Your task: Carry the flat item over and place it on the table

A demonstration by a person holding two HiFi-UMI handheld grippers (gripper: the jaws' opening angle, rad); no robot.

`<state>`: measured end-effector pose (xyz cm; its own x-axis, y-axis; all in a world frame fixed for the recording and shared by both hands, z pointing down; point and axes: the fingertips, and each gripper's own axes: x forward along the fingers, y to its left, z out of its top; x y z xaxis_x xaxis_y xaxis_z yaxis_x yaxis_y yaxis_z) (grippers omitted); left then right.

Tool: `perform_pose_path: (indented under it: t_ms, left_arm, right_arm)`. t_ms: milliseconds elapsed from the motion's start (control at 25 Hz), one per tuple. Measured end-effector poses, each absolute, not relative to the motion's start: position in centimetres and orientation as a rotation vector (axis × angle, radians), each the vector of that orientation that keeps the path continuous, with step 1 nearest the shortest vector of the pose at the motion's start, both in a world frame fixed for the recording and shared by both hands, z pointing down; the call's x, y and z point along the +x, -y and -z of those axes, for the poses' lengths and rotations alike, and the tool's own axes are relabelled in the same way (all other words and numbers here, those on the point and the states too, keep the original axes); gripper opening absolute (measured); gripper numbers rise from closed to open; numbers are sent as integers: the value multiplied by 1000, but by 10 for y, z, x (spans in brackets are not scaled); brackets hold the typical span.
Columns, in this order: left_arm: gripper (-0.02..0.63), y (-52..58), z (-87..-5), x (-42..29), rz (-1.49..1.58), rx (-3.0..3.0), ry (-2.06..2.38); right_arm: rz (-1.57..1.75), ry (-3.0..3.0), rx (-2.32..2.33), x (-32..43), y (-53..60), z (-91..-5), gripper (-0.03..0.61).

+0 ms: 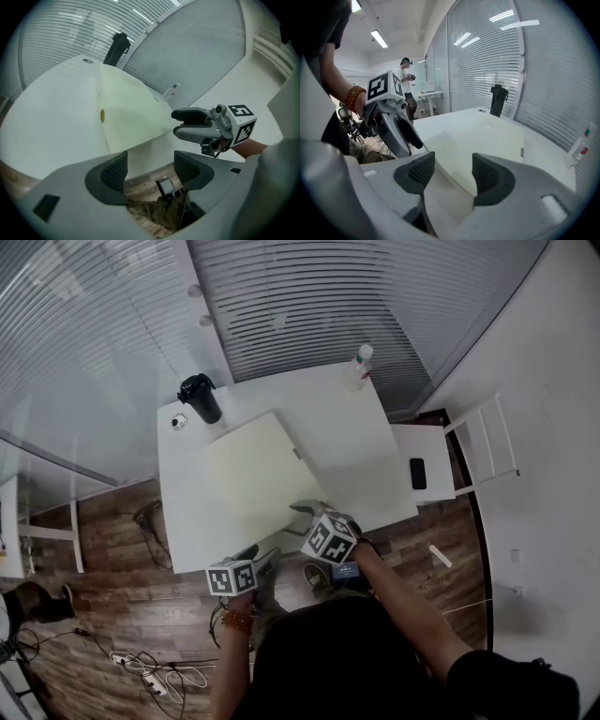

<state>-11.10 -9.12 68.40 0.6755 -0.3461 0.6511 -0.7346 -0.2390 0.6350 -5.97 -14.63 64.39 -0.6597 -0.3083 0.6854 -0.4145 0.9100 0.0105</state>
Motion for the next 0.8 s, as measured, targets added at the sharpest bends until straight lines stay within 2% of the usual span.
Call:
perform_pose_path:
  t_ms: [400, 600, 720, 800]
  left_arm:
    - [304, 113, -639, -99, -495, 2051, 1066]
    - [262, 129, -601, -102, -476, 2197, 1265]
    - [136, 139, -570, -102, -491, 2279, 1407]
    - [133, 143, -548, -100, -478, 2322, 1489]
  right_arm:
    - [-146, 2504, 695, -48, 149, -586, 242]
    - [-79, 2595, 838, -40, 149, -544, 239]
    - [-29, 2639, 910, -36, 147, -518, 207]
    - [-15, 2674, 930, -35, 143, -502, 206]
